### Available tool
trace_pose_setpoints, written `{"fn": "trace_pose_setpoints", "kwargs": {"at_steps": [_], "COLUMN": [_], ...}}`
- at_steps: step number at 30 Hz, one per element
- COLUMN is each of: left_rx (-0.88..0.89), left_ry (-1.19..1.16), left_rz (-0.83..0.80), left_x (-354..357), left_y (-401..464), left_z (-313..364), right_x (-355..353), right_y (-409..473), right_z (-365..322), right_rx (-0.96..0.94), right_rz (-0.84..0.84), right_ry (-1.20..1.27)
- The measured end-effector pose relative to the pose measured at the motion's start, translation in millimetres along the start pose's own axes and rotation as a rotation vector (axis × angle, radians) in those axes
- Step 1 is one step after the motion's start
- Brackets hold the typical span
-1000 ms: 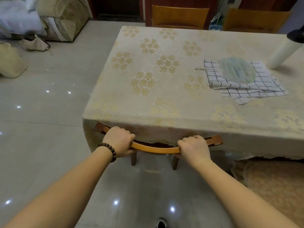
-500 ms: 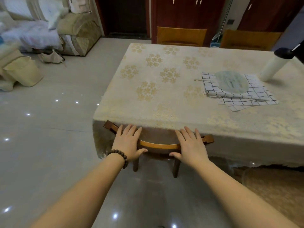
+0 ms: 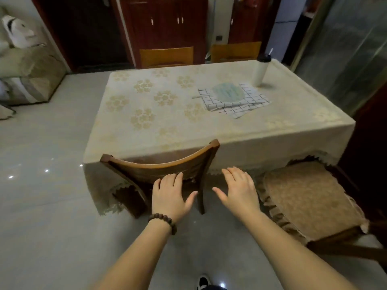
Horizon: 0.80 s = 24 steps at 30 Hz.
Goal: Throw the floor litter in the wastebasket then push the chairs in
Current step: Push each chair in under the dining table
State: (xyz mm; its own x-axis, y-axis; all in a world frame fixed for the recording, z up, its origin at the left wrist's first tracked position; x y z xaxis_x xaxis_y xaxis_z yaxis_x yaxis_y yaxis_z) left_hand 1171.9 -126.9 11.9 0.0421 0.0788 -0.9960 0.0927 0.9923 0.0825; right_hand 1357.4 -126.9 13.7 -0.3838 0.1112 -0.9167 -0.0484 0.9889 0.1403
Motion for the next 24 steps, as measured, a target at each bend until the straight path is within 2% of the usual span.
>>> {"fn": "trace_pose_setpoints", "kwargs": {"at_steps": [8, 17, 24], "left_rx": [0.321, 0.691, 0.857], "left_ry": [-0.054, -0.117, -0.132], "left_rz": [-0.071, -0.098, -0.196], "left_x": [15.9, 8.3, 9.8], "left_y": [-49.0, -94.7, -116.5], "left_z": [141.7, 324.5, 483.7], "right_x": [-52.5, -133.6, -192.5], "right_y": [-138.7, -284.8, -361.4], "right_z": [111.4, 244.7, 352.4], "right_rx": [0.342, 0.726, 0.932], "right_rz": [0.084, 0.254, 0.372], "right_ry": [0.016, -0.043, -0.06]}}
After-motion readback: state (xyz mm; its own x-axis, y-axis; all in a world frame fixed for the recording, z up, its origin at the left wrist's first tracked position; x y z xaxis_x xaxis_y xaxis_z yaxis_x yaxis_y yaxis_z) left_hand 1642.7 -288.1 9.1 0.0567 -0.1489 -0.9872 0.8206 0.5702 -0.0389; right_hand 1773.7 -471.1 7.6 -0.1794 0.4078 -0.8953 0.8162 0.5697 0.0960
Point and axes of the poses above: each hand's wrist, its own y-axis towards the middle knuckle, its own x-axis out of the palm, z = x × y, the point moved 9 cm from there along y, towards the middle knuckle, and after that the axes turned 8 degrees about y, right-handed, at the moved point
